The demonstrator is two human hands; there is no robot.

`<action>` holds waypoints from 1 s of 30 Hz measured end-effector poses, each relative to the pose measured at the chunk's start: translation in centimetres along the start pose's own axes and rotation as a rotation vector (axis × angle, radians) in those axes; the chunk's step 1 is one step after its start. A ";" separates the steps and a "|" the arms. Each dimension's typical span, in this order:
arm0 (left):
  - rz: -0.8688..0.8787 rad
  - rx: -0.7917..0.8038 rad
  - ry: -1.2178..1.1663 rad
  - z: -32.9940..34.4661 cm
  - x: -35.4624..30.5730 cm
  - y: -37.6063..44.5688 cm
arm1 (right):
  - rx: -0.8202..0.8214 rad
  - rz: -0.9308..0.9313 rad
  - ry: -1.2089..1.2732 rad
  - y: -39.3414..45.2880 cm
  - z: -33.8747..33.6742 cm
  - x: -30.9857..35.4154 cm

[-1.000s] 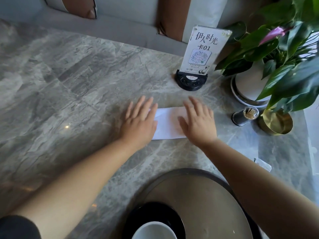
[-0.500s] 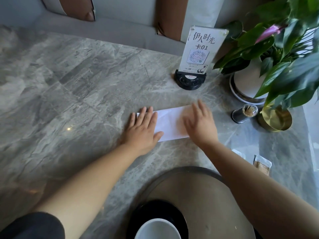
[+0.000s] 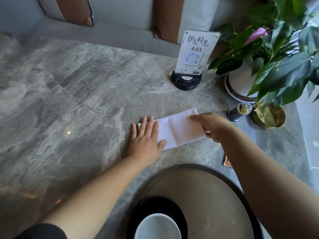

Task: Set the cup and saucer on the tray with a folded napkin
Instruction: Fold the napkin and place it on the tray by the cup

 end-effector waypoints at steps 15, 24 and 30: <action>-0.053 0.015 -0.028 -0.6 -0.9 -0.2 | 0.121 0.114 0.193 1.1 -0.7 -0.5; 0.230 0.092 0.001 -2.2 -1.2 2.0 | -0.181 -0.311 -0.041 0.7 -3.7 2.7; 0.384 0.084 0.032 -2.3 -1.6 3.2 | -0.448 -0.706 -0.485 -1.5 -2.4 5.5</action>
Point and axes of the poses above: each hand's wrist, its own y-axis towards the middle knuckle, its own z-axis out of the palm, x = y × z, the point moved 3 cm from there along y, towards the middle knuckle, and after that the axes turned 8 degrees about z, right-handed, at the moved point
